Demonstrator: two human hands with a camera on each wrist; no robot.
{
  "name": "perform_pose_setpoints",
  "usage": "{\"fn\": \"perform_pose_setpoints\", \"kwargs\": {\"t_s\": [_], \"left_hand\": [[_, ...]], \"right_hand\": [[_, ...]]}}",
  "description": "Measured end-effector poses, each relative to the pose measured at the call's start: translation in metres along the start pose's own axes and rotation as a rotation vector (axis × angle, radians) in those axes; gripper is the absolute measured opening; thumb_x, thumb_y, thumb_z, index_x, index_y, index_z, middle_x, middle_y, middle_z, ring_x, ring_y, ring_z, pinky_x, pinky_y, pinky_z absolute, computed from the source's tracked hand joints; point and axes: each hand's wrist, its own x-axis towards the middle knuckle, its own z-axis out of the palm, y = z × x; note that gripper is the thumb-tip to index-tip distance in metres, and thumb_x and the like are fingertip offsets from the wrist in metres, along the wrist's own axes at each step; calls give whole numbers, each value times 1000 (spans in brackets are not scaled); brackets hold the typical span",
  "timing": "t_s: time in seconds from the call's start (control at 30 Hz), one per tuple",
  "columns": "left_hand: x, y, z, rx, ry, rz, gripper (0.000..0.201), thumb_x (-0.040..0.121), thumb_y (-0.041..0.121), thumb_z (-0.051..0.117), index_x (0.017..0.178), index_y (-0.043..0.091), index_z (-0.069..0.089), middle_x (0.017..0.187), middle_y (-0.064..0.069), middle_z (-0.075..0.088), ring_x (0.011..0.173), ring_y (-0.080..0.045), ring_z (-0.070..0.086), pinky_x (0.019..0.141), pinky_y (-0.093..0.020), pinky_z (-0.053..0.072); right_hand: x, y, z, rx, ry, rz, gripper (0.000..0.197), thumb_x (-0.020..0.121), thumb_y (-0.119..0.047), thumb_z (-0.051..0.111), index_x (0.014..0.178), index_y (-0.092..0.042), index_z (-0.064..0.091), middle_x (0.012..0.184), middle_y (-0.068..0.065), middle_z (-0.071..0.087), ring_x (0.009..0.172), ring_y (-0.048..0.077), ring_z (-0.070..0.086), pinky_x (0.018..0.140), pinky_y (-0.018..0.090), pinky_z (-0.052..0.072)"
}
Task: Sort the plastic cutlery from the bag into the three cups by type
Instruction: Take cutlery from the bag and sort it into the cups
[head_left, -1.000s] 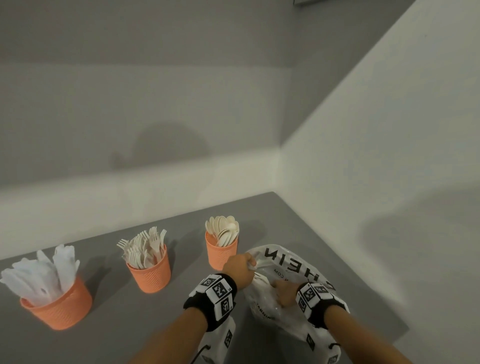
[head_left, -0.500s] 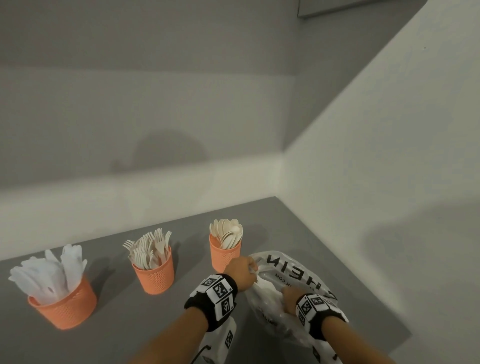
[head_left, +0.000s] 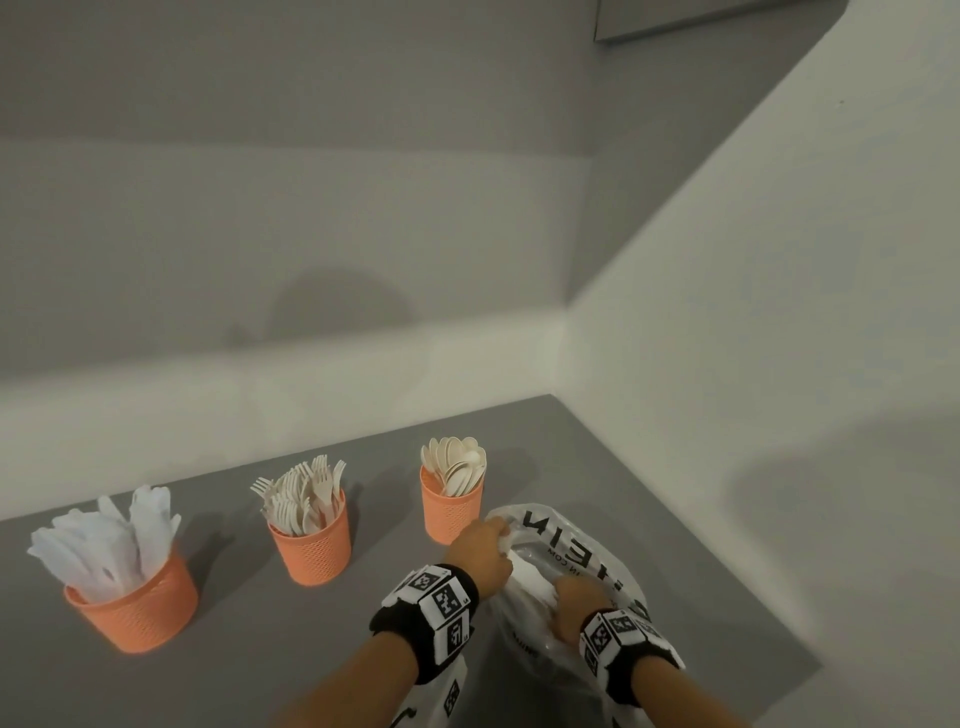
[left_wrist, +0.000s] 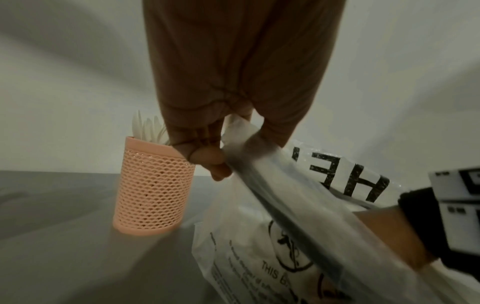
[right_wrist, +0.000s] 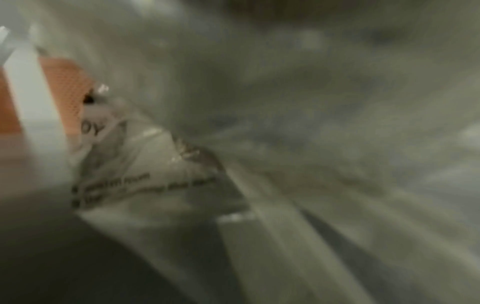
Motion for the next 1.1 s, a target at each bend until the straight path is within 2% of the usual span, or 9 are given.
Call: {"fn": "perform_pose_setpoints", "kwargs": {"t_s": [0.2, 0.4, 0.47, 0.57, 0.67, 0.77, 0.9, 1.0, 1.1], "left_hand": [[8, -5, 5, 62, 79, -41, 41, 93, 18, 45, 134, 16, 41, 133, -13, 46, 118, -30, 51, 100, -39, 43], [13, -6, 4, 26, -127, -45, 62, 91, 10, 44, 148, 14, 19, 144, -14, 41, 127, -29, 46, 103, -32, 39], [17, -8, 4, -136, -75, -67, 56, 87, 1, 43, 141, 16, 37, 136, -13, 50, 103, -24, 61, 84, -27, 52], [17, -9, 1, -441, 85, -156, 40, 87, -5, 42, 121, 10, 58, 89, -10, 64, 56, -13, 56, 53, -20, 49], [20, -7, 2, -536, 182, -186, 33, 88, -7, 41, 113, 3, 61, 77, -9, 62, 56, -18, 55, 60, -29, 52], [18, 3, 1, -539, 168, -165, 37, 88, -8, 43, 119, 4, 59, 101, -18, 65, 73, -26, 63, 66, -26, 57], [7, 16, -4, -508, 100, -112, 44, 89, -1, 46, 132, 8, 50, 126, -12, 58, 112, -30, 59, 98, -34, 47], [-7, 21, -18, -624, 175, -64, 27, 98, 16, 41, 112, 11, 63, 96, 2, 65, 92, -14, 62, 74, -10, 45], [-20, 16, -28, -1039, 131, -218, 36, 100, 31, 33, 83, 14, 60, 63, 4, 55, 56, -8, 50, 57, -20, 39]], "right_hand": [[-5, 3, -20, 203, -56, -68, 49, 78, -37, 63, 125, -28, 50, 122, -2, 61, 111, 18, 56, 93, 27, 44], [-20, 6, -36, 375, -49, -160, 41, 73, -18, 67, 113, -25, 57, 108, 0, 64, 97, 15, 57, 85, 27, 50], [-23, 9, -38, 441, -11, -177, 30, 76, -22, 66, 103, -30, 56, 100, -3, 64, 94, 15, 59, 84, 27, 50], [-26, 11, -46, 706, 106, -225, 32, 79, -10, 66, 104, -25, 53, 97, -4, 61, 94, 15, 58, 81, 22, 49], [-29, 4, -67, 972, 184, -222, 28, 84, -1, 62, 104, -17, 51, 87, -5, 58, 81, 9, 56, 64, 6, 47], [-26, -2, -88, 1125, 256, -226, 16, 86, -4, 61, 95, -16, 54, 78, -3, 58, 72, 6, 55, 61, 9, 47], [-23, -9, -109, 1237, 326, -240, 13, 89, -9, 59, 77, -9, 54, 63, 4, 56, 56, 12, 55, 53, 15, 48], [-18, -22, -114, 1321, 325, -227, 18, 90, -9, 58, 72, -9, 54, 62, 7, 55, 55, 16, 55, 59, 24, 50], [-10, -46, -110, 1368, 306, -236, 18, 90, -9, 57, 72, -9, 55, 65, 7, 56, 59, 16, 55, 62, 25, 48]]}}
